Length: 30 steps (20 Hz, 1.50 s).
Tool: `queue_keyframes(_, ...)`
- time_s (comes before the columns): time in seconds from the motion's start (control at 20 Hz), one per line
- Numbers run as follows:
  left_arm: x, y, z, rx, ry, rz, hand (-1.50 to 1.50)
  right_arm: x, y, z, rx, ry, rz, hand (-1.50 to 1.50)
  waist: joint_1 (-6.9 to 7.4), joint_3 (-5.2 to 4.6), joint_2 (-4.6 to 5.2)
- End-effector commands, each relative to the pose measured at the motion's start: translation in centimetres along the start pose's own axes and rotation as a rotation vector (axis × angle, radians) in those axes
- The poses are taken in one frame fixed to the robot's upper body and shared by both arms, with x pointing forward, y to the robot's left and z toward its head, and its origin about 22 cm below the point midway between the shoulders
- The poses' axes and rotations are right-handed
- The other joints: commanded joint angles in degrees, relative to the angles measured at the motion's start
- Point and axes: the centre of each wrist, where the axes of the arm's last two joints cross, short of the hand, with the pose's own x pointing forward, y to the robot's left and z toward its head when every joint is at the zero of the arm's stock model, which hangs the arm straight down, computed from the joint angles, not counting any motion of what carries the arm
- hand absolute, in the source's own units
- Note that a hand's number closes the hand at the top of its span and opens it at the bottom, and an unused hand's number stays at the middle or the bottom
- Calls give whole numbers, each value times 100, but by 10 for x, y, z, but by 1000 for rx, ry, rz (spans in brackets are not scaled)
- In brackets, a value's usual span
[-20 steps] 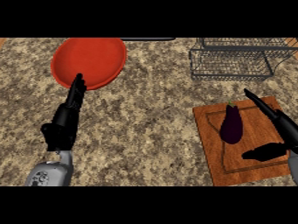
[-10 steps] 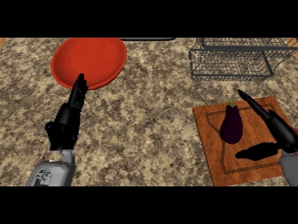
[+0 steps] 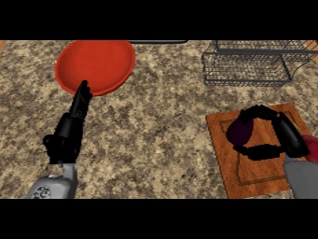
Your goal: Pick the eggplant from the cutting board and place it in the tiered basket
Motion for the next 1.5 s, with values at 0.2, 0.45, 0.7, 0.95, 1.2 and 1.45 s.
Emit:
queue_keyframes(0.2,3,-4,-7,-27,-17,3,0,6,27,-14,125,244,425,150,132,-45,42)
queue_keyframes(0.45,3,-9,-6,-45,-8,-10,0,5,8,-17,341,507,775,150,204,-116,39)
queue_keyframes(0.7,0,-8,-6,-26,7,-6,0,60,48,-74,273,654,939,150,138,-50,-35)
queue_keyframes(0.95,-2,1,-7,-6,16,-11,0,166,61,-126,112,696,979,150,-51,-23,-85)
queue_keyframes(1.2,-9,5,-7,11,16,-12,0,255,19,-144,-57,693,987,150,-83,-13,-64)
queue_keyframes(1.45,-8,3,6,-11,-1,21,0,323,-13,-142,-159,689,931,150,6,-4,-49)
